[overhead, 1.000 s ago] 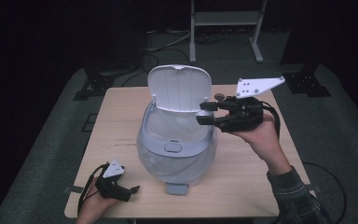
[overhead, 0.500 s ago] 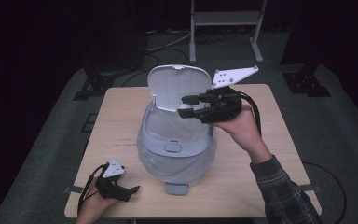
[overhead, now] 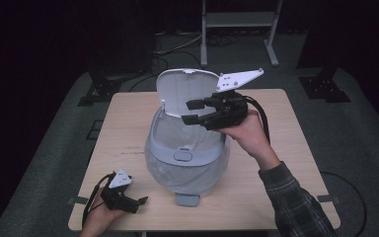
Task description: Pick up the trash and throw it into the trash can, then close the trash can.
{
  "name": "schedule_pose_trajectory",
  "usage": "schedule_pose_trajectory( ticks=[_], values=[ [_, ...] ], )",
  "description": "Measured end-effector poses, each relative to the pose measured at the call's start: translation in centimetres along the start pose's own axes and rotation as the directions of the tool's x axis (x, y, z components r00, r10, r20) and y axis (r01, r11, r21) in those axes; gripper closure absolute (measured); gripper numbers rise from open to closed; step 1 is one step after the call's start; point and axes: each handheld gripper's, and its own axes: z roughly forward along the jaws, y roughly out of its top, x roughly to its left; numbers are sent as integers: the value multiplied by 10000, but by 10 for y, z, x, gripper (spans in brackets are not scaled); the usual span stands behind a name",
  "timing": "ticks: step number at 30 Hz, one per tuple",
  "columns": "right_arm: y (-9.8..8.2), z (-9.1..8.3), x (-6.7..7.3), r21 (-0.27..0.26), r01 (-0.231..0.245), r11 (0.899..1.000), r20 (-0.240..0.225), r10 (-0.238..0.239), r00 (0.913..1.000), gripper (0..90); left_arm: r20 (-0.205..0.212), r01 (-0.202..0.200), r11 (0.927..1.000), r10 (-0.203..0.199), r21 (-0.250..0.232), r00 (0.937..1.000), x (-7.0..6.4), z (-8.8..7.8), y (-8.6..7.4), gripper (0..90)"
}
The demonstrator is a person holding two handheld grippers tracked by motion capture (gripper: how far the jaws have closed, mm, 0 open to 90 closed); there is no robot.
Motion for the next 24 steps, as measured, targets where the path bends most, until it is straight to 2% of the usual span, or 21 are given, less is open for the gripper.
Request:
schedule_pose_trajectory(
  ticks=[7,15,21,24],
  values=[
    [-9,-23,-4,-53,-17,10000,514,20,9987,661,0,-1,10000,1,-3,10000,0,0,0,0],
    [-15,-52,-14,-152,-139,9998,1315,157,9912,884,-2,3,10000,-3,-1,10000,0,0,0,0],
    [-16,-64,-21,-3,-49,10000,1837,49,9830,900,-1,2,10000,-2,0,10000,0,0,0,0],
    [-16,-68,-24,-153,-23,9999,2013,53,9795,900,1,3,10000,-3,0,10000,0,0,0,0]
  ],
)
